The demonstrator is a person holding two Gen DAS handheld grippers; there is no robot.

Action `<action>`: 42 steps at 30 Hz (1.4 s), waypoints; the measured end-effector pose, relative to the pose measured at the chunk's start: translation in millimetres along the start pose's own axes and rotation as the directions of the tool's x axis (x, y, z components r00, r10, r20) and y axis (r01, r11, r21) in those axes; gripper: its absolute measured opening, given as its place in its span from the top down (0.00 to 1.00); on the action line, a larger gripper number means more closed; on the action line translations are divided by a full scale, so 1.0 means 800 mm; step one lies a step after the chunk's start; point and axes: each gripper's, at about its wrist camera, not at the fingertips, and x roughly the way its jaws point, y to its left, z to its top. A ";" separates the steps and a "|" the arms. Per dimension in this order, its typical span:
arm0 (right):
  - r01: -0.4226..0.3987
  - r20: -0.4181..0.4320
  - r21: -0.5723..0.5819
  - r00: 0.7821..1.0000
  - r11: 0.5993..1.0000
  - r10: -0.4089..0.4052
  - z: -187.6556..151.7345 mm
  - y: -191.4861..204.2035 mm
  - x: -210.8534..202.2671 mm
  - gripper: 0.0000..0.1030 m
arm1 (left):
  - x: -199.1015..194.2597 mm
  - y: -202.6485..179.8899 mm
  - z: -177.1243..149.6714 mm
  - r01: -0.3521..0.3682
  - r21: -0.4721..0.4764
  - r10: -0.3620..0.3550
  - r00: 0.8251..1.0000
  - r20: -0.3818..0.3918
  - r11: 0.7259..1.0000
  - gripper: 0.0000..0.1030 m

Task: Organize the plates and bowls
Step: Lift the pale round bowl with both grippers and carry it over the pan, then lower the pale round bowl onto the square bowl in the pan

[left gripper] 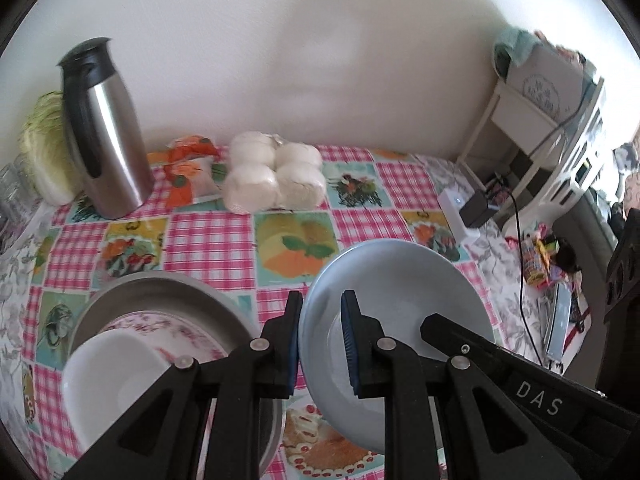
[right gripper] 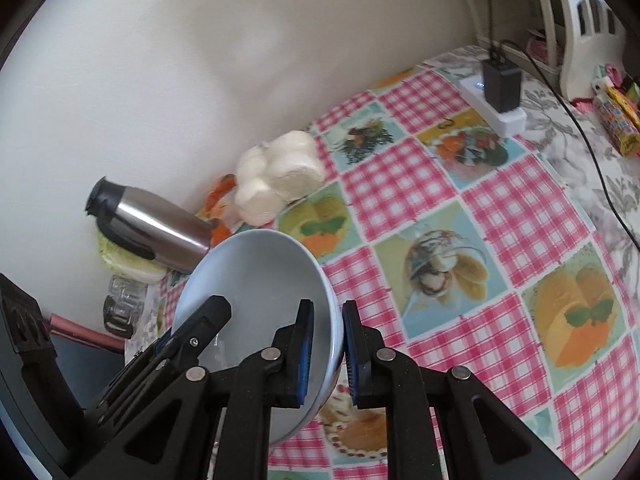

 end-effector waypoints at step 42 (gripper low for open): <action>-0.039 -0.112 -0.308 0.994 0.951 0.005 -0.091 0.194 0.049 0.82 | -0.088 0.191 -0.065 -0.051 -0.307 0.061 0.998 0.023 0.950 0.81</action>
